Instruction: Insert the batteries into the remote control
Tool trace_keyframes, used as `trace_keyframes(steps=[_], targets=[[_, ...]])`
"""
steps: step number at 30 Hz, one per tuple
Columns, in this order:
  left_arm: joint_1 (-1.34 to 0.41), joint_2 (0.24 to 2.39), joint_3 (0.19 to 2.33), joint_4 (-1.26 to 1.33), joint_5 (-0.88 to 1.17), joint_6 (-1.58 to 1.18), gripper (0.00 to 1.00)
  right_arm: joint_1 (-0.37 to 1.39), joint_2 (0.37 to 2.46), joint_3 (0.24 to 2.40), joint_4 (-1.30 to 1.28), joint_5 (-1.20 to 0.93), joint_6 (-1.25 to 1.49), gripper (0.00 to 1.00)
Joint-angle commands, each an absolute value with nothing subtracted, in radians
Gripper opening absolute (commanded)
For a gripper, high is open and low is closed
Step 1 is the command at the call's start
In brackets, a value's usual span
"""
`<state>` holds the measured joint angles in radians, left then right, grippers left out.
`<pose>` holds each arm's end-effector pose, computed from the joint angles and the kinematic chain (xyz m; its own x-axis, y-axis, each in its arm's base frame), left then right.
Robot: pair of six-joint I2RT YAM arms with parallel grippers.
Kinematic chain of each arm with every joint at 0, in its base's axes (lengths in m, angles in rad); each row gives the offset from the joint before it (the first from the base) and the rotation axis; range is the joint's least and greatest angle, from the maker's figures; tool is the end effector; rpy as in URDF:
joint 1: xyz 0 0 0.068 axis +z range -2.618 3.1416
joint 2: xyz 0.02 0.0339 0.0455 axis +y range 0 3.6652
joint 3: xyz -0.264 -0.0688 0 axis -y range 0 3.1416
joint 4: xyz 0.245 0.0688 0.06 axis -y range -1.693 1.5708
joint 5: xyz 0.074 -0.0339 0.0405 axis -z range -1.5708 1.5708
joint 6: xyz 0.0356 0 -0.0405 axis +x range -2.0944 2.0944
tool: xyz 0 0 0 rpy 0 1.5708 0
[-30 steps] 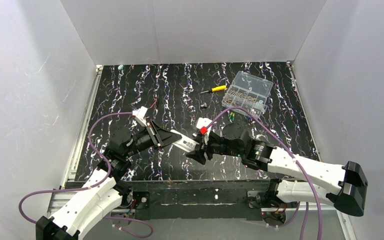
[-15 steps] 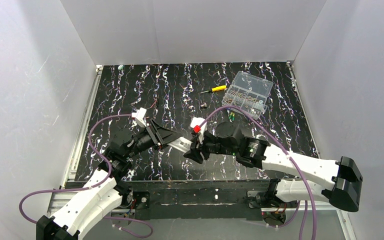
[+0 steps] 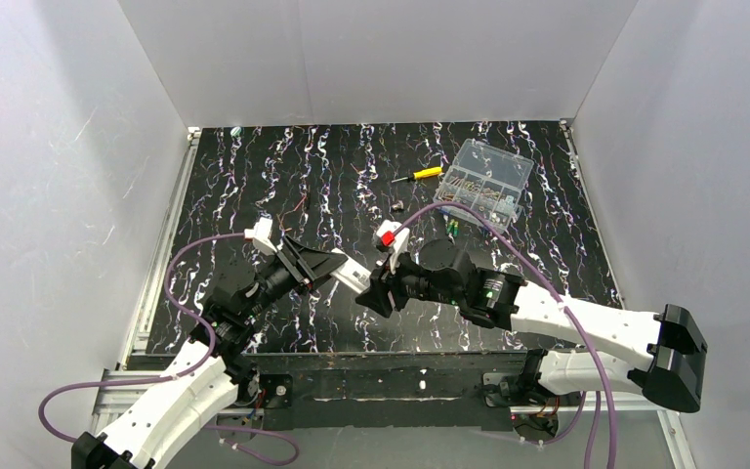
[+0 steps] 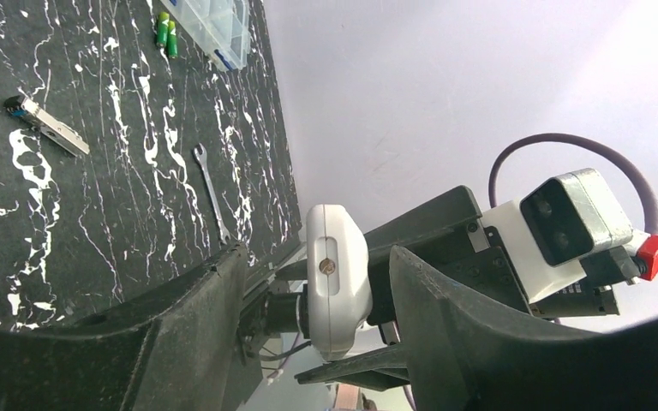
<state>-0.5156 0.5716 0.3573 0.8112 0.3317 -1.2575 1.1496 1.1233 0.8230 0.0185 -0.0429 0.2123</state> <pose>0.1154 -0.0787 0.3234 -0.5157 -0.7416 -0.4290 0.6811 -0.0511 -0.7304 0.1061 0.2405 0.3059 -0.3068 -0.1699 -0.9365 -0.8838 0.4160 0.2141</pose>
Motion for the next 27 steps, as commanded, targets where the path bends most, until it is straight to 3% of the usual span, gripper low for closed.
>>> trace_keyframes(steps=[1, 27], targets=[[-0.52, 0.546, 0.353, 0.863, 0.298, -1.254, 0.6, 1.152, 1.123, 0.855, 0.08, -0.02, 0.287, 0.01], [-0.52, 0.557, 0.34, 0.851, 0.293, -1.262, 0.47, 1.167, 1.202, 0.925, 0.066, 0.034, 0.306, 0.01]])
